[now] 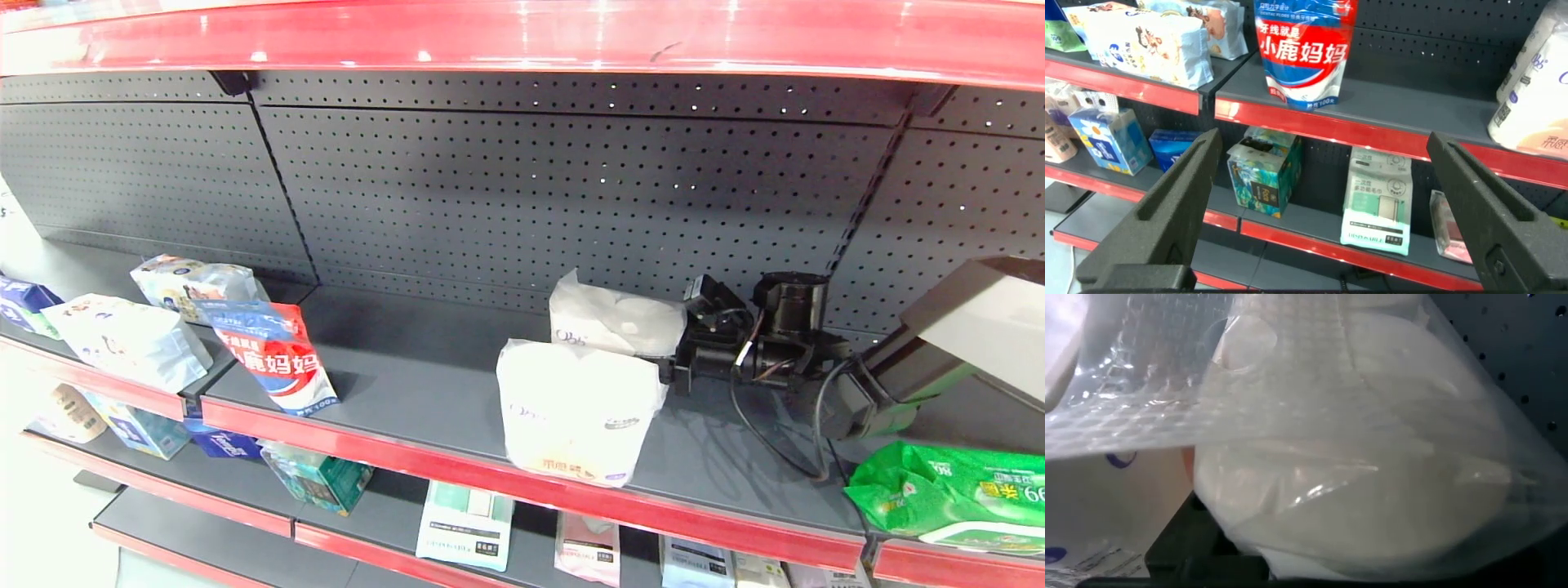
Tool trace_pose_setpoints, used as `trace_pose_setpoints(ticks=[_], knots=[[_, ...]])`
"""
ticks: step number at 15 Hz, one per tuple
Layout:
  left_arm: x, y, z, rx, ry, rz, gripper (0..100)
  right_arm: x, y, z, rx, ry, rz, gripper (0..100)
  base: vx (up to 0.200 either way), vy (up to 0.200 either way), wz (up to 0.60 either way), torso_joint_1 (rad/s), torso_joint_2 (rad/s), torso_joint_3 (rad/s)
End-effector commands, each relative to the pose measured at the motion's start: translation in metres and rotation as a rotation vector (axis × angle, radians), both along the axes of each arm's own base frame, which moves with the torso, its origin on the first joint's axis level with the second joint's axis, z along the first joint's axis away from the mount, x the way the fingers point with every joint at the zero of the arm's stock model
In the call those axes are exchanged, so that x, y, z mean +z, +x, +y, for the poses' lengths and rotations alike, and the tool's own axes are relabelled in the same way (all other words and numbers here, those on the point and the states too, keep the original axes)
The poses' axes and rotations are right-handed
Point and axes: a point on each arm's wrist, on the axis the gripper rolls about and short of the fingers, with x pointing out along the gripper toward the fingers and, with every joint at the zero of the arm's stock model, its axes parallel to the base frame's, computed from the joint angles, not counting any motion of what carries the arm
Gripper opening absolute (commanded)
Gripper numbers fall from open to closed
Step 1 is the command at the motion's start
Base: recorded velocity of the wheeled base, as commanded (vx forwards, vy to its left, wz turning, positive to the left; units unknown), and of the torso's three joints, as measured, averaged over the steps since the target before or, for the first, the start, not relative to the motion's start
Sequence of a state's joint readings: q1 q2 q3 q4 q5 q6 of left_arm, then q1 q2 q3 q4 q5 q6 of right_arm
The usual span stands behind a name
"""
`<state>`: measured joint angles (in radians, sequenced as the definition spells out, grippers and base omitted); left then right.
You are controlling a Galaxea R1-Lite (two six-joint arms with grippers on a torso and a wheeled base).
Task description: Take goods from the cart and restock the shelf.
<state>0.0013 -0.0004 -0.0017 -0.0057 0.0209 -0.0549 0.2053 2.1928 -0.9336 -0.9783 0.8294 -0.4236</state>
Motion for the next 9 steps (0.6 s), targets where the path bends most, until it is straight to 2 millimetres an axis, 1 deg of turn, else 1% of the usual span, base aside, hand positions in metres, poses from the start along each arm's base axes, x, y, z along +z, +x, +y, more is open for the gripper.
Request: trace_pose_setpoints(ticks=[1, 4, 9], knots=[[0.0, 0.0, 0.0, 0.001, 0.0, 0.0, 100, -0.0009, -0.0011, 0.0, 0.007, 0.001, 0.005, 0, 0.0, 0.0, 0.0, 0.0, 0.0, 0.0], [0.0, 0.0, 0.0, 0.001, 0.0, 0.0, 100, -0.0013, -0.0026, 0.0004, 0.053, 0.015, 0.012, 0, 0.0, 0.0, 0.0, 0.0, 0.0, 0.0], [0.0, 0.0, 0.0, 0.001, 0.0, 0.0, 100, -0.0021, -0.0029, 0.0, 0.068, 0.019, 0.016, 0, 0.0, 0.0, 0.0, 0.0, 0.0, 0.0]])
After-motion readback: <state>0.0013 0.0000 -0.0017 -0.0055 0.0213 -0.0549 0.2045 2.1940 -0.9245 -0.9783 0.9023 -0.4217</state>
